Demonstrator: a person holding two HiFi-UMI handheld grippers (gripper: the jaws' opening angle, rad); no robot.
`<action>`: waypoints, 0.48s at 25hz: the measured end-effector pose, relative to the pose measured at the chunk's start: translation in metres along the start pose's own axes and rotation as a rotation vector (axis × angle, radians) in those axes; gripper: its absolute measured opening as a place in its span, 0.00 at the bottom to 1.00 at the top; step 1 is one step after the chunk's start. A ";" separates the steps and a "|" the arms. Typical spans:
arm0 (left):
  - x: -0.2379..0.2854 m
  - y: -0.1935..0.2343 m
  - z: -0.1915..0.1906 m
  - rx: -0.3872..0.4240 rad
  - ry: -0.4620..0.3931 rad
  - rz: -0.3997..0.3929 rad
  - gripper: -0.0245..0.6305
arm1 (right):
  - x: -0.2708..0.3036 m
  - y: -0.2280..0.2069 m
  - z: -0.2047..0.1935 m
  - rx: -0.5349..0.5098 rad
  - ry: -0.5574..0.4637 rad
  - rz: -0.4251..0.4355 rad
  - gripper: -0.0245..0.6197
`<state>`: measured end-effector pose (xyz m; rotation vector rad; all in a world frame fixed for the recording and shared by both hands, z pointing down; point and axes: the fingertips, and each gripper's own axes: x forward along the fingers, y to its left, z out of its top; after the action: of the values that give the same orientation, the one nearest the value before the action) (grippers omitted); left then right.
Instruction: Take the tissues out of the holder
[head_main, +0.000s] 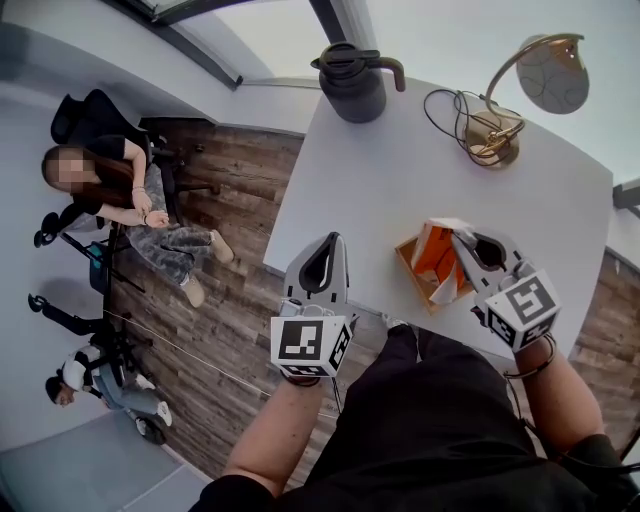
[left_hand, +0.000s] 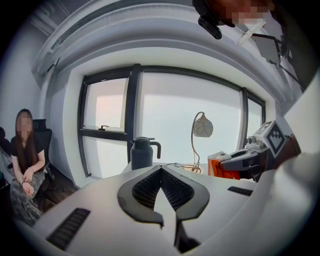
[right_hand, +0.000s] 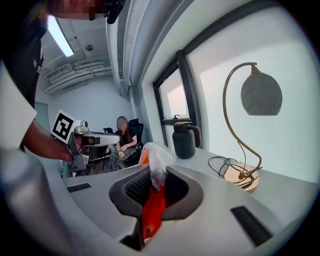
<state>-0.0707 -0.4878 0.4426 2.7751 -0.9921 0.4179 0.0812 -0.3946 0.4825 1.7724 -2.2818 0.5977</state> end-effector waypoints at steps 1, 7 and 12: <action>-0.002 0.001 0.003 -0.002 -0.006 0.003 0.04 | -0.001 0.001 0.003 -0.005 -0.003 0.002 0.08; -0.015 0.007 0.027 -0.026 -0.051 0.023 0.04 | -0.004 0.006 0.023 -0.047 -0.028 0.010 0.08; -0.023 0.010 0.042 -0.017 -0.085 0.036 0.04 | -0.012 -0.003 0.040 -0.075 -0.054 -0.015 0.08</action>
<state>-0.0861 -0.4922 0.3962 2.7844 -1.0604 0.2979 0.0908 -0.4012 0.4420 1.7900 -2.2922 0.4599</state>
